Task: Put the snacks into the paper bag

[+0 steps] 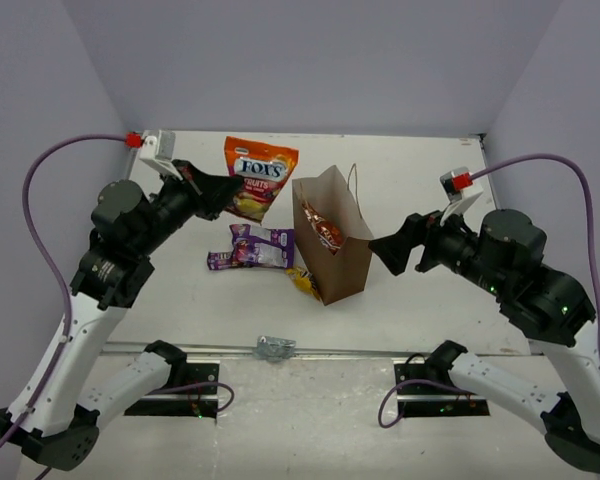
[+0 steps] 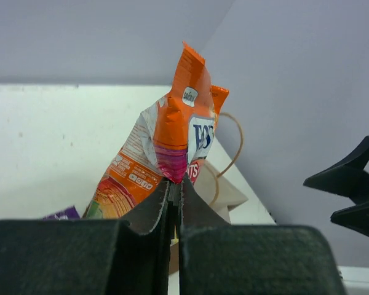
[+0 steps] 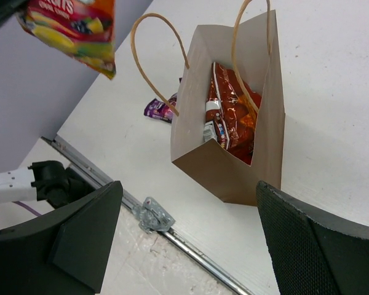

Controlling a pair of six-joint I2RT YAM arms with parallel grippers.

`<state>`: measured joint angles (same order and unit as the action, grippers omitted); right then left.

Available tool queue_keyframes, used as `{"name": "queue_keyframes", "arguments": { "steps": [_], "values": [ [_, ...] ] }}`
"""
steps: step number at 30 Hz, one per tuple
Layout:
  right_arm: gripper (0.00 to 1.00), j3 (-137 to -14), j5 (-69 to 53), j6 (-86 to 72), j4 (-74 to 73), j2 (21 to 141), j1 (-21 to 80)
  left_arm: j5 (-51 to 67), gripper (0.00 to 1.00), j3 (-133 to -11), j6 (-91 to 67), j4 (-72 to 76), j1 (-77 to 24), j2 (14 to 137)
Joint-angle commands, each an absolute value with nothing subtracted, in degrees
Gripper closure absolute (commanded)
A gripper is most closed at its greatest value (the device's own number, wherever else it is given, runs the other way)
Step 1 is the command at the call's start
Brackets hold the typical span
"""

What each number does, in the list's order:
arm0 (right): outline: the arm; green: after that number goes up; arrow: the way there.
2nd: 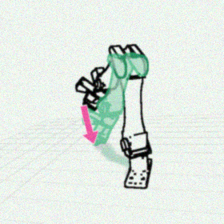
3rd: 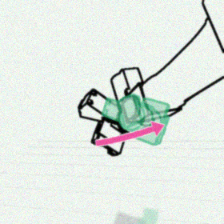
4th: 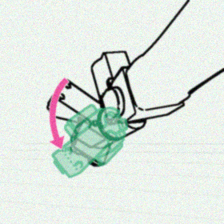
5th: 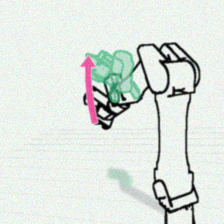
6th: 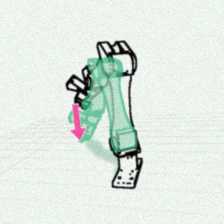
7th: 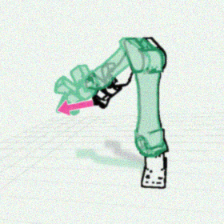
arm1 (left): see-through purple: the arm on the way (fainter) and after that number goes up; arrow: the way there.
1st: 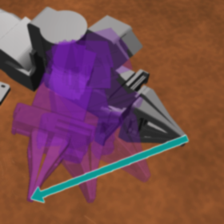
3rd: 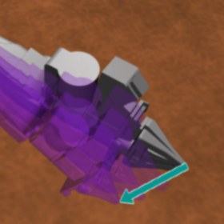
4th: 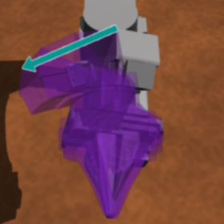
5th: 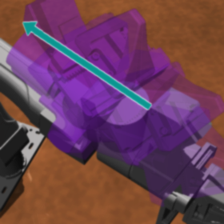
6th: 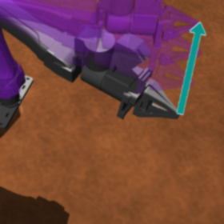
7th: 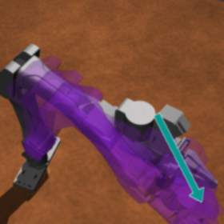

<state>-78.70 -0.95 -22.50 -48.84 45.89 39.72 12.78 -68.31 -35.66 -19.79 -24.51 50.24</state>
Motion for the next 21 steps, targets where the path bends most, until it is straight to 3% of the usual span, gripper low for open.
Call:
{"name": "queue_keyframes", "arguments": {
  "steps": [1,9,21],
  "values": [
    [0.08,-79.1,-0.1,-22.8,-47.0,46.6,39.7,13.3,1.00,-70.5,-31.9,-3.4,-24.7,50.7],
    [0.08,-79.7,1.0,-22.4,-47.0,46.8,39.7,39.3,1.00,-72.3,-29.4,27.8,-24.7,58.5],
    [0.08,-80.1,0.9,-22.3,-47.1,46.1,39.7,62.7,1.00,-87.6,-34.4,36.4,-24.7,81.9]
  ]
}}
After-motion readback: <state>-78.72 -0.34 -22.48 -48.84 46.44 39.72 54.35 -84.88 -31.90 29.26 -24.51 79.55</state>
